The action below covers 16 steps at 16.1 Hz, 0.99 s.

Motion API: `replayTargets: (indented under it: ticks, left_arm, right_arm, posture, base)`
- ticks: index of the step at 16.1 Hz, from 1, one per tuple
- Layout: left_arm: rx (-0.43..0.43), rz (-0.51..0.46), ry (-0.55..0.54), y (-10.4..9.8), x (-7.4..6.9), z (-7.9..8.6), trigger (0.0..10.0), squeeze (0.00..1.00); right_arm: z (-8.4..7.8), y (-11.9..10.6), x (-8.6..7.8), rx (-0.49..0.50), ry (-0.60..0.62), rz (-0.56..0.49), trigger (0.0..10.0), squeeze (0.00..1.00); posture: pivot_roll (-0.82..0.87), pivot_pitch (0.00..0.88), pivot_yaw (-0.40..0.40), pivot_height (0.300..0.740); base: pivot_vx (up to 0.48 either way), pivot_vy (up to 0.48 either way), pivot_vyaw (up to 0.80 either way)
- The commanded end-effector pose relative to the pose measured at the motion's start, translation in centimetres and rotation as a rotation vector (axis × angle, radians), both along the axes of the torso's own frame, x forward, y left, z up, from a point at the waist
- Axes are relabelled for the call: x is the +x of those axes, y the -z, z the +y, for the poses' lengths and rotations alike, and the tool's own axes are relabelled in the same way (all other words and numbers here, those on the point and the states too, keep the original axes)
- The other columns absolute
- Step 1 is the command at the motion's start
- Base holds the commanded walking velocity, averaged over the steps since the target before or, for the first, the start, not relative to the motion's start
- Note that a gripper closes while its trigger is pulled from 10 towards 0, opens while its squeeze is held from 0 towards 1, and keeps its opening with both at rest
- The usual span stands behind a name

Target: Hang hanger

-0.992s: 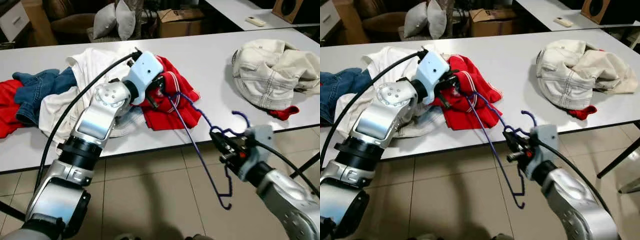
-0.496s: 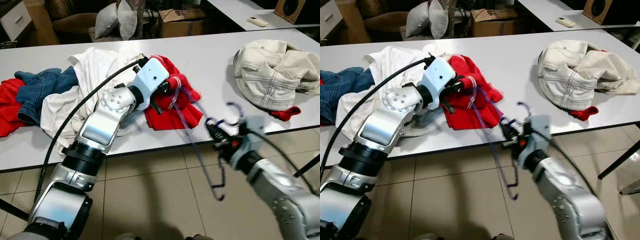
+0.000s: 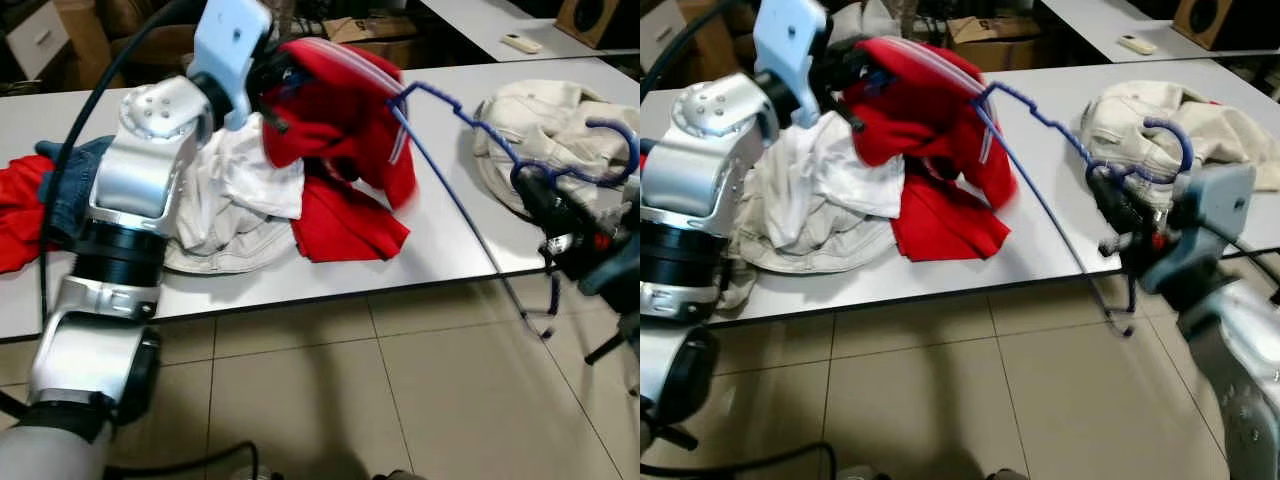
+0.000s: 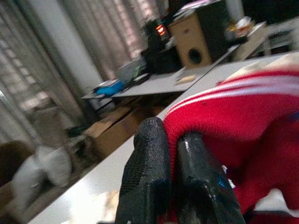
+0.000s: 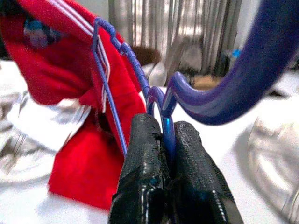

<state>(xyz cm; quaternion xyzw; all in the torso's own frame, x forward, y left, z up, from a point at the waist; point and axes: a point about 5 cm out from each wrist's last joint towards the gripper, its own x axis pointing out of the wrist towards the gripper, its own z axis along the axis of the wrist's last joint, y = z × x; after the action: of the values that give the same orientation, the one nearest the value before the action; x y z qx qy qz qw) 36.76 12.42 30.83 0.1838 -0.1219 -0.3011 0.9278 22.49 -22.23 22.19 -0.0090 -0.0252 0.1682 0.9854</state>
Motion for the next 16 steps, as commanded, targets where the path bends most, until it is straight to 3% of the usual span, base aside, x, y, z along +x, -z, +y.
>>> replayTargets:
  ticks: [1, 2, 3, 4, 6, 7, 10, 11, 16]
  left_arm:
    - [-0.01, 0.078, 0.024, 1.8, -0.3, -0.4, 0.9, 0.0]
    - [-0.003, 0.098, 0.043, 2.5, -0.4, -1.0, 0.9, 0.0]
    - [-0.052, 0.162, 0.096, 3.7, -1.0, -2.9, 1.4, 0.0]
    - [-0.092, 0.189, 0.109, 3.8, -1.1, -3.4, 1.4, 0.0]
    - [-0.161, 0.233, 0.095, 3.7, -0.7, -3.7, 0.0, 0.0]
    - [-0.206, 0.258, 0.091, 3.5, -0.5, -3.9, 0.0, 0.0]
    - [-0.227, 0.267, 0.104, 3.2, -0.5, -4.4, 0.0, 0.0]
    - [-0.221, 0.274, 0.113, 3.4, -0.6, -5.0, 0.0, 0.0]
    - [-0.213, 0.282, 0.118, 3.8, -0.8, -5.3, 0.0, 0.0]
  right_arm:
    - [0.2, 1.8, -0.5, -0.022, -0.007, 0.083, 10.0, 0.0]
    - [0.7, 2.3, -0.8, -0.027, -0.038, 0.11, 10.0, 0.0]
    - [1.7, 3.6, -1.6, -0.026, -0.082, 0.171, 10.0, 0.0]
    - [1.7, 4.2, -1.9, -0.049, -0.076, 0.198, 10.0, 0.0]
    - [1.7, 5.4, -2.5, -0.155, -0.071, 0.226, 10.0, 0.0]
    - [2.0, 5.5, -2.7, -0.209, -0.078, 0.201, 10.0, 0.0]
    - [3.1, 5.7, -2.8, -0.242, -0.093, 0.155, 10.0, 0.0]
    - [4.5, 6.5, -2.3, -0.285, -0.058, 0.121, 10.0, 0.0]
    - [7.1, 7.3, -1.1, -0.262, 0.005, 0.026, 10.0, 0.0]
  posture:
    - [-0.09, 0.0, 0.038, 0.74]
    - [-0.09, 0.0, 0.039, 0.74]
    - [-0.09, 0.0, 0.042, 0.74]
    - [-0.09, 0.0, 0.045, 0.74]
    - [-0.09, 0.0, 0.047, 0.74]
    - [-0.09, 0.0, 0.047, 0.74]
    - [-0.09, 0.0, 0.054, 0.74]
    - [-0.09, 0.0, 0.055, 0.74]
    - [-0.08, 0.0, 0.064, 0.74]
  base:
    - [0.0, 0.0, 0.0]
    - [0.0, 0.0, 0.0]
    - [0.0, 0.0, 0.0]
    - [0.0, 0.0, 0.0]
    - [0.0, 0.0, 0.0]
    - [0.0, 0.0, 0.0]
    - [0.0, 0.0, 0.0]
    - [0.0, 0.0, 0.0]
    - [0.0, 0.0, 0.0]
